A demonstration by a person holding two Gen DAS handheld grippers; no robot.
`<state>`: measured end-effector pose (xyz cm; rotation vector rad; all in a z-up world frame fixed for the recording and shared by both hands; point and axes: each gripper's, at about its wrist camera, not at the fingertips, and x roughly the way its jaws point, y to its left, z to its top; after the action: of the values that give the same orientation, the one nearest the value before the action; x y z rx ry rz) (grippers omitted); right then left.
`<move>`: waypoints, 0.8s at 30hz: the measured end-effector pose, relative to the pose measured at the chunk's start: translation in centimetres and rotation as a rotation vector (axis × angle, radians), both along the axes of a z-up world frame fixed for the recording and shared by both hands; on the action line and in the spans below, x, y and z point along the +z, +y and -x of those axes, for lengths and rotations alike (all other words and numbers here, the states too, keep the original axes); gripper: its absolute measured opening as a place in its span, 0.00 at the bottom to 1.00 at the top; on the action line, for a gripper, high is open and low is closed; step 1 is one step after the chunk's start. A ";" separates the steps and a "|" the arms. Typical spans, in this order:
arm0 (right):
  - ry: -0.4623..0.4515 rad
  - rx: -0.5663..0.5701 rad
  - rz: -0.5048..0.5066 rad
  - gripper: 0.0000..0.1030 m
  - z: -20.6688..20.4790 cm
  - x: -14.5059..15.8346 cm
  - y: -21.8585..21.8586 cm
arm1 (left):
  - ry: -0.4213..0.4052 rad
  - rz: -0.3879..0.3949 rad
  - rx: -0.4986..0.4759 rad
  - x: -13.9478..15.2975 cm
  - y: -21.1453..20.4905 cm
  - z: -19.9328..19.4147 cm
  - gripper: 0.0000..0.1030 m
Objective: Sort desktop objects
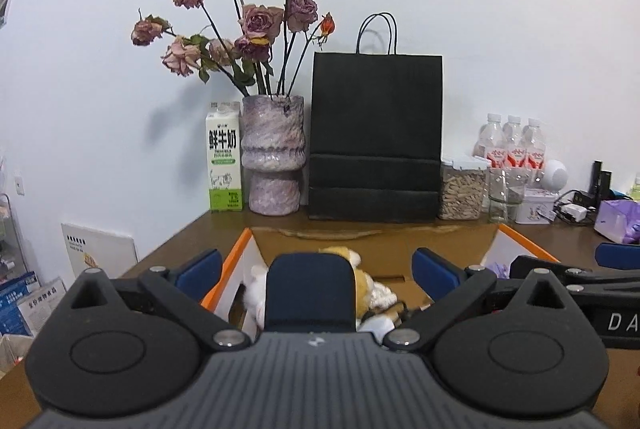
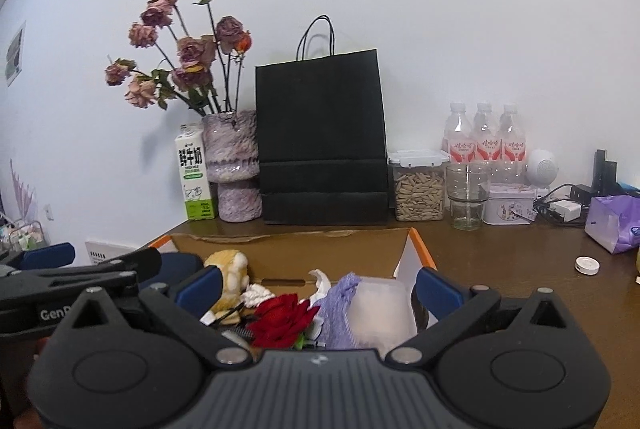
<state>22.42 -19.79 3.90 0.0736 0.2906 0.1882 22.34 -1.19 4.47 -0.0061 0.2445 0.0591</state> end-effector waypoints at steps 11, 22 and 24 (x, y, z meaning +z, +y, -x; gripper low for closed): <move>0.039 0.012 0.025 1.00 8.5 -0.8 0.3 | 0.020 -0.027 -0.067 -1.0 0.5 7.9 1.00; 0.099 0.034 0.041 1.00 16.7 -1.8 0.3 | 0.070 -0.032 -0.097 -2.0 0.9 15.6 1.00; 0.104 0.043 0.044 1.00 18.1 -1.8 0.4 | 0.078 -0.030 -0.098 -2.1 1.2 16.8 1.00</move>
<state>4.35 -19.39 2.09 0.0337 0.3998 0.2208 5.55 -0.04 2.35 0.0378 0.3211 -0.0345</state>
